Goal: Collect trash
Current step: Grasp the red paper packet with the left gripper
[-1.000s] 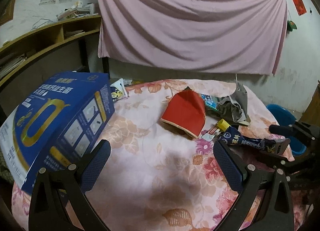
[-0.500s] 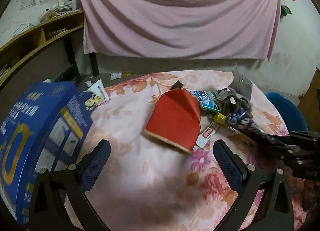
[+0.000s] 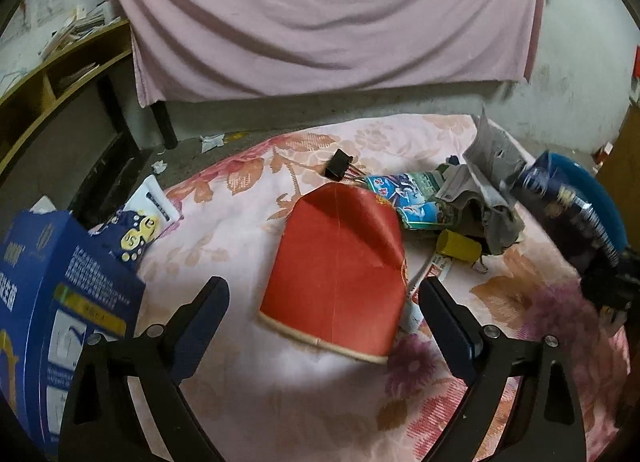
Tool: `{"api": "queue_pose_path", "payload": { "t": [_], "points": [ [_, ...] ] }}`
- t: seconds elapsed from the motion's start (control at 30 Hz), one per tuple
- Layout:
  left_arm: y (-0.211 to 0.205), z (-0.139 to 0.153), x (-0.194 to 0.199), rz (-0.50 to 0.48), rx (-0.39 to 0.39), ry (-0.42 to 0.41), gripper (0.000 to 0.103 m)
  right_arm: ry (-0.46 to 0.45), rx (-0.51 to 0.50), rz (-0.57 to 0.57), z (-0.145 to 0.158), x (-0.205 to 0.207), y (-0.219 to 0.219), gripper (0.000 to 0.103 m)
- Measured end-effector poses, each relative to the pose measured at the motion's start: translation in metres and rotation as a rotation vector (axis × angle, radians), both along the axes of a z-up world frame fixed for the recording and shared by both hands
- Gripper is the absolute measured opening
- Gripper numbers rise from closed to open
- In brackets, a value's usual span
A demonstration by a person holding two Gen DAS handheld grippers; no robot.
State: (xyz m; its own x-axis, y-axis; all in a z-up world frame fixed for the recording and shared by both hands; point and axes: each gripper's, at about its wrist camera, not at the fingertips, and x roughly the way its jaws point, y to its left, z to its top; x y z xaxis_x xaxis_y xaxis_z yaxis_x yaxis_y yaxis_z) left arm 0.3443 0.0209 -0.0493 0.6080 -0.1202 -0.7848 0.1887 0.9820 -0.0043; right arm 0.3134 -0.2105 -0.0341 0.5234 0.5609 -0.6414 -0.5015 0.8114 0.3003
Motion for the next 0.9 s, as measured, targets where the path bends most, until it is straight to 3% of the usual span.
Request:
{"api": "queue_pose_path", "payload": {
  "t": [0.1, 0.17, 0.37, 0.63, 0.77, 0.9],
  "points": [
    [0.0, -0.004, 0.006, -0.002, -0.002, 0.006, 0.089, -0.012, 0.026, -0.009, 0.002, 0.004, 0.002, 0.024],
    [0.0, -0.005, 0.01, -0.003, -0.017, 0.016, 0.068, -0.017, 0.03, -0.007, 0.001, 0.006, 0.003, 0.024],
    [-0.003, -0.002, 0.004, -0.02, -0.052, -0.002, 0.064, -0.045, 0.036, -0.016, 0.006, 0.012, 0.004, 0.024],
    [-0.01, 0.035, -0.032, 0.054, -0.163, -0.184, 0.064, -0.157, 0.083, -0.079, 0.019, 0.001, -0.014, 0.024],
    [-0.036, 0.071, -0.045, 0.067, -0.204, -0.33, 0.064, -0.288, 0.097, -0.161, 0.034, -0.009, -0.035, 0.024],
    [-0.076, 0.11, -0.056, 0.011, -0.226, -0.47, 0.064, -0.419, 0.091, -0.251, 0.054, -0.02, -0.059, 0.025]
  ]
}}
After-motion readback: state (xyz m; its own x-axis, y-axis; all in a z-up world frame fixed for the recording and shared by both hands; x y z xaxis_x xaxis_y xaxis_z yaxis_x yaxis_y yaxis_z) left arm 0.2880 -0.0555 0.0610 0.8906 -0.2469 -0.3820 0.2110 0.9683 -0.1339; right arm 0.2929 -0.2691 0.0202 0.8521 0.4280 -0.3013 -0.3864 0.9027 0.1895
